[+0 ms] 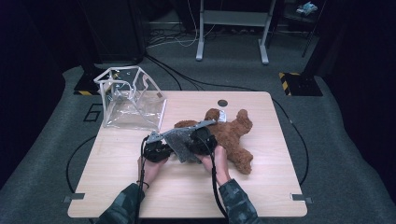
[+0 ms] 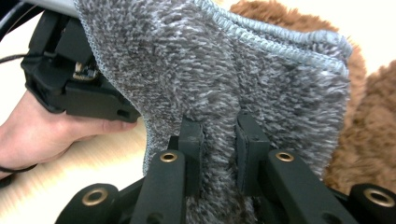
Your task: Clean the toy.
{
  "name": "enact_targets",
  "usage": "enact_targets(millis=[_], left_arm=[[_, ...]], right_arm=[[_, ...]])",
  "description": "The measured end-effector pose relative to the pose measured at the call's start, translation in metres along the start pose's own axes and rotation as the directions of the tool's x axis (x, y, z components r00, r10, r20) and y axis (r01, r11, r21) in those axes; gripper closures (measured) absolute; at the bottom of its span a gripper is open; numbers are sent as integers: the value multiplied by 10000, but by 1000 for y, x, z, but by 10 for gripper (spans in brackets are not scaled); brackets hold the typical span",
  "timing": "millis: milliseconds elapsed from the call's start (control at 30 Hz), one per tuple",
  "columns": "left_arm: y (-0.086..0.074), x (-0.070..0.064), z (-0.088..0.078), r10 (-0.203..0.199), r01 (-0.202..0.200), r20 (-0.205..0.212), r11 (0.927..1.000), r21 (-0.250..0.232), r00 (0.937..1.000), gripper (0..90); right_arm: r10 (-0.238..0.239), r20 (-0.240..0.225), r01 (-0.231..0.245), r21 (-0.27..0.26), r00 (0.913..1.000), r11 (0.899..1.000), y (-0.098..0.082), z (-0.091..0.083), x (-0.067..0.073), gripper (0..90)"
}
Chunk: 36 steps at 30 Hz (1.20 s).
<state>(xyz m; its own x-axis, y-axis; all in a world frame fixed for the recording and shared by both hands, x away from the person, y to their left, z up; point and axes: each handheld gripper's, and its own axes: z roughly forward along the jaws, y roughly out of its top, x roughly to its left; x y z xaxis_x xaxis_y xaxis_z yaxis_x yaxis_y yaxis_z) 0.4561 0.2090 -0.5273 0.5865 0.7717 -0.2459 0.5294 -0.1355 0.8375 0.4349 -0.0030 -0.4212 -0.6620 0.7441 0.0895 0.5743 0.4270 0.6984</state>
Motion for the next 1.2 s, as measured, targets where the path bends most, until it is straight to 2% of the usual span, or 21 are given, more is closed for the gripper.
enact_targets(millis=[33,100,233,300,433,533,567,600,667,700,767,833,867,900,933,967,1000,1033,1067,1200], left_arm=[[0,0,0,50,-50,-62,10000,59,10000,633],[1,3,-2,432,-424,-160,9982,420,9989,598],[1,4,-2,229,-218,-319,9992,339,9992,486],[1,4,-2,253,-242,-318,9991,354,9992,435],[1,4,-2,407,-393,-267,9981,483,9988,401],[1,4,-2,436,-426,-241,9981,435,9988,364],[1,2,-1,395,-387,-195,9985,388,9990,338],[1,2,-1,395,-387,-195,9985,388,9990,331],[1,3,-1,559,-551,-152,9973,486,9983,327],[1,1,0,488,-482,-145,9979,423,9987,332],[1,1,0,522,-515,-136,9976,464,9985,333],[1,0,1,609,-603,-94,9967,544,9981,344],[1,1,1,859,-856,-14,9941,662,9963,384],[1,1,1,859,-856,-14,9941,662,9963,403],[2,0,1,918,-917,26,9931,728,9958,436],[2,-1,2,1130,-1134,102,9896,888,9935,491],[2,-1,2,1130,-1134,102,9896,888,9935,509],[2,-2,3,1178,-1187,148,9884,949,9929,509],[2,-3,4,1299,-1314,212,9858,1043,9913,545],[3,-5,6,1404,-1441,365,9805,1334,9894,664]], right_arm=[[-4,-124,5,97,9999,10000,-4,2,0,758],[2,-139,0,143,9999,9999,-6,4,1,759],[125,-300,-116,291,9995,9995,-14,10,3,759],[101,-383,-79,575,9992,9983,-20,16,3,758],[183,-478,-145,795,9987,9967,-27,23,1,757],[200,-542,-160,739,9983,9971,-27,18,1,756],[238,-502,-208,595,9985,9980,-23,9,2,755],[238,-502,-208,595,9985,9980,-23,9,2,755],[33,-455,-24,216,9990,9998,-17,-4,1,754],[131,-276,-135,-156,9995,9998,-9,-17,1,753],[67,-154,-73,-358,9999,9993,-5,-24,-2,753],[-4,225,20,-716,9997,9974,5,-36,-7,752],[13,736,56,-945,9973,9955,14,-46,-14,751],[13,736,56,-945,9973,9955,14,-46,-14,751],[295,1001,-183,-1115,9945,9936,24,-52,-21,750],[212,1344,-52,-1183,9907,9930,28,-52,-26,750],[212,1344,-52,-1183,9907,9930,28,-52,-26,750],[333,1632,-158,-1076,9860,9941,31,-53,-28,749],[287,1857,-87,-1078,9822,9941,34,-51,-32,749],[596,1950,-466,-707,9790,9964,37,-34,-44,748]])
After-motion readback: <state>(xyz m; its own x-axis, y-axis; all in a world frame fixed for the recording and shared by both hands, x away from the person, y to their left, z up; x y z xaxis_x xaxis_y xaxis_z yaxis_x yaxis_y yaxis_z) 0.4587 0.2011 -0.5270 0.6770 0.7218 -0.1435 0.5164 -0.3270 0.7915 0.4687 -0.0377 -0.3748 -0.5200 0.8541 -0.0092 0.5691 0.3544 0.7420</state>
